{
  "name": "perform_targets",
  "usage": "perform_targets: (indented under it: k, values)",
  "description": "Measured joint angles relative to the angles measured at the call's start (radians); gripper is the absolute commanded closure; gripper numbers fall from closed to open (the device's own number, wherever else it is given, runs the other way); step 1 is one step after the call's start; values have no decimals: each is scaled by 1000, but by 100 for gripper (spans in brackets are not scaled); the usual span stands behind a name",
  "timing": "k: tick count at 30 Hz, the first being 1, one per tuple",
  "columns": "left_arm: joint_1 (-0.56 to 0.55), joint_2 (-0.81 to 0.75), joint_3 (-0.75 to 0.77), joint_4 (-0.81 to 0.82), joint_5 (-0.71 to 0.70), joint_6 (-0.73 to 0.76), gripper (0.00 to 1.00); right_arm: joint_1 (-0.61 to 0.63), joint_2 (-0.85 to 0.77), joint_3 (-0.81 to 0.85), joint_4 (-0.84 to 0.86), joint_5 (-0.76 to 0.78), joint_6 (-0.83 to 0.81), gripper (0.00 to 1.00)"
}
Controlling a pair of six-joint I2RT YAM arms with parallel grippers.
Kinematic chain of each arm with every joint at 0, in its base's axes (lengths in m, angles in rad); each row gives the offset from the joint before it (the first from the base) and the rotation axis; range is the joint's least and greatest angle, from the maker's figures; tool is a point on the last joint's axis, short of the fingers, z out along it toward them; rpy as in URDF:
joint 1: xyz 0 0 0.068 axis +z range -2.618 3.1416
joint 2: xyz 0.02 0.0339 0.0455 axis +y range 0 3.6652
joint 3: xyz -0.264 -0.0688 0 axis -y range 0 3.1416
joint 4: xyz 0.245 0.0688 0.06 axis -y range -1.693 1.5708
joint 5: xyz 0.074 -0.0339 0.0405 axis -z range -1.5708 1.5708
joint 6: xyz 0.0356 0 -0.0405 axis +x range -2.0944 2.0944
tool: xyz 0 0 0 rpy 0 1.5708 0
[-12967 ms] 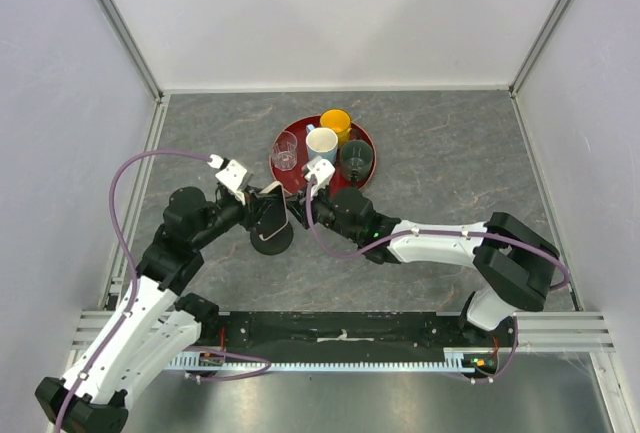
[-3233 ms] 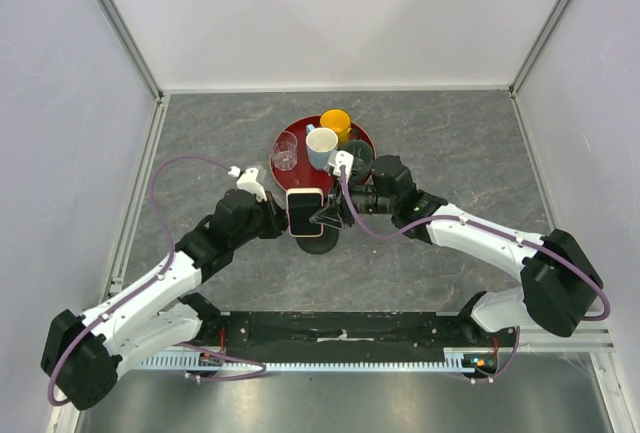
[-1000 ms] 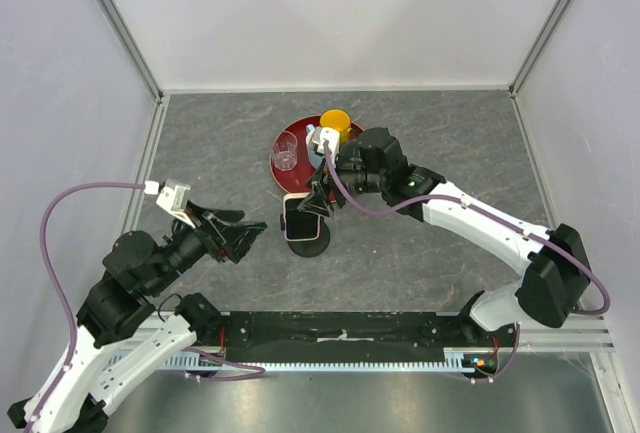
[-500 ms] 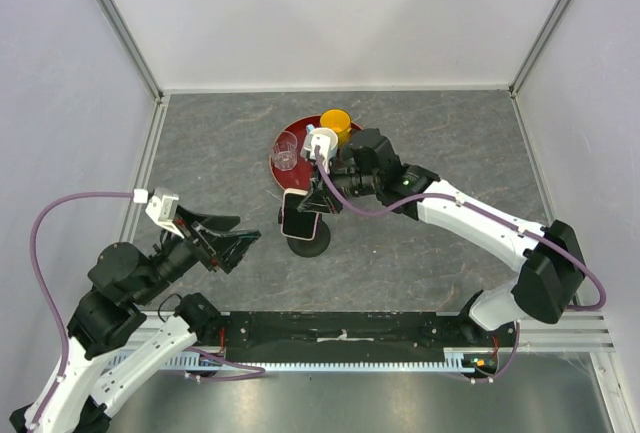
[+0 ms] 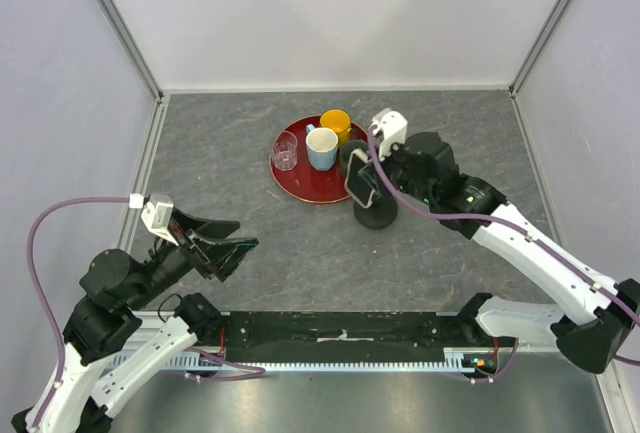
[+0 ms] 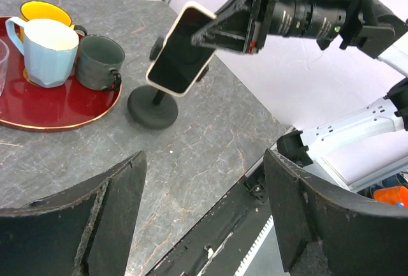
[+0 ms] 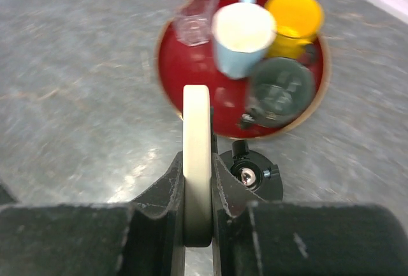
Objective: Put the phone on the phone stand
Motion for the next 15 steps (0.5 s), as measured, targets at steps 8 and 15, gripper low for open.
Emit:
perform_targets:
  k: [8, 15]
  values:
    - [0, 62, 11, 8, 42, 2, 19, -234, 35, 75, -50, 192, 17, 100]
    - [0, 172, 42, 11, 62, 33, 19, -623, 311, 225, 35, -142, -20, 100]
